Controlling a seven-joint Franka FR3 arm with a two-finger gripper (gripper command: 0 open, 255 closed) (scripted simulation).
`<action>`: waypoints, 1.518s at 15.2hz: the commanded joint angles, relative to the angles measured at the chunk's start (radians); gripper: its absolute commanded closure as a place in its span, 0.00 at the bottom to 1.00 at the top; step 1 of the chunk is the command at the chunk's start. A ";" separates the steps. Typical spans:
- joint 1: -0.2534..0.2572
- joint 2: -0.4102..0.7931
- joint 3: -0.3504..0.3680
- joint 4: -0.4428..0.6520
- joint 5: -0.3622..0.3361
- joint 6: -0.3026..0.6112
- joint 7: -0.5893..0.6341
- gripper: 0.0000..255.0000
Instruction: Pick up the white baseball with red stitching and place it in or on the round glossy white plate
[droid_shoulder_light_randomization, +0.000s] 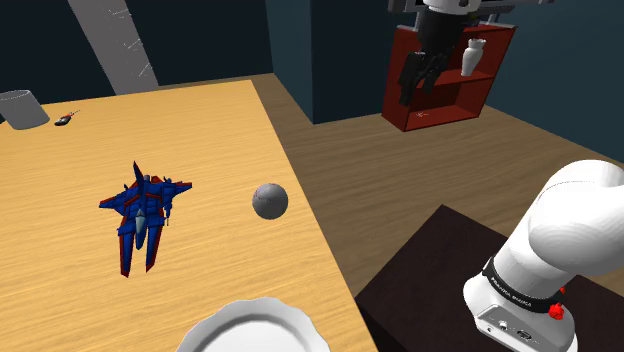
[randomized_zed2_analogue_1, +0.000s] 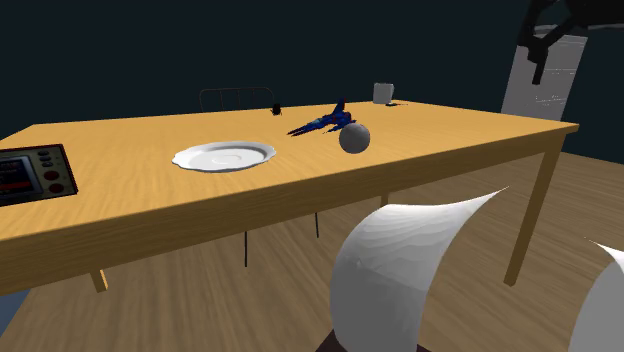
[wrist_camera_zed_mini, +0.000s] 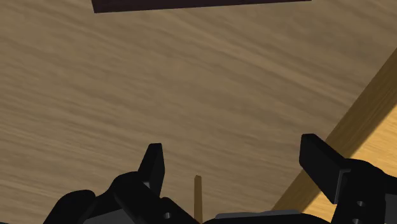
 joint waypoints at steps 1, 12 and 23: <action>0.000 0.000 0.000 0.000 0.000 0.000 0.000 0.00; 0.076 0.113 0.250 -0.017 0.120 0.170 0.250 0.00; 0.080 0.369 0.518 0.112 0.121 0.338 0.520 0.00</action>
